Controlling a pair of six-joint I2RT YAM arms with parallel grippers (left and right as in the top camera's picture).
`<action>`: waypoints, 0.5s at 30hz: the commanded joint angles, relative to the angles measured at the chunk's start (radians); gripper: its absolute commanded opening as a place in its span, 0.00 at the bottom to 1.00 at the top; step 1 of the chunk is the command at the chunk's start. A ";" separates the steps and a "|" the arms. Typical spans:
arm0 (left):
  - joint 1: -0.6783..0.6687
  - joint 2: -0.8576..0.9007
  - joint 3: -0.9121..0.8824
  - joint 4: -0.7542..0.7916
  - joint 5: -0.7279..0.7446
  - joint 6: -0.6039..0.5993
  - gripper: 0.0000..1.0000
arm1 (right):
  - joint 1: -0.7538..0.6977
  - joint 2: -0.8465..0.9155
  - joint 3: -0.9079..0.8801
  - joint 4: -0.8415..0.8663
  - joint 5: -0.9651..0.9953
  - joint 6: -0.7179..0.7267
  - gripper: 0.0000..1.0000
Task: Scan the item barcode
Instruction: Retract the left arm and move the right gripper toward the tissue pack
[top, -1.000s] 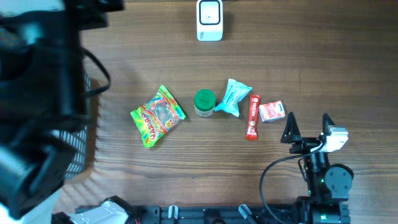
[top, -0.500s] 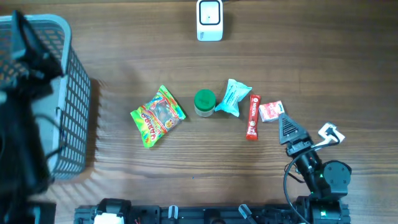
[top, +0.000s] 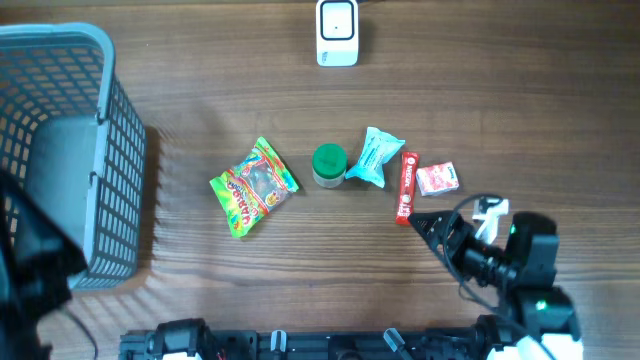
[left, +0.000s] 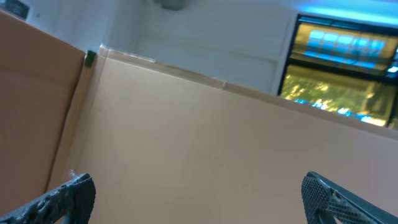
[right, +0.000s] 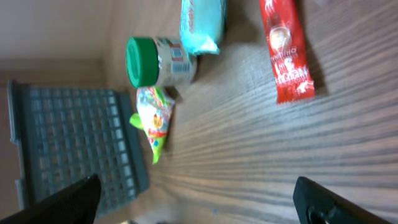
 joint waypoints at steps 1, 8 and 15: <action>-0.058 -0.060 -0.001 0.002 0.016 0.051 1.00 | 0.011 0.140 0.262 -0.180 0.170 -0.255 0.99; -0.068 -0.183 -0.001 0.006 0.015 0.096 1.00 | 0.105 0.229 0.509 -0.322 0.290 -0.291 1.00; -0.120 -0.311 -0.001 0.003 -0.005 0.188 1.00 | 0.243 0.230 0.512 -0.331 0.342 -0.266 1.00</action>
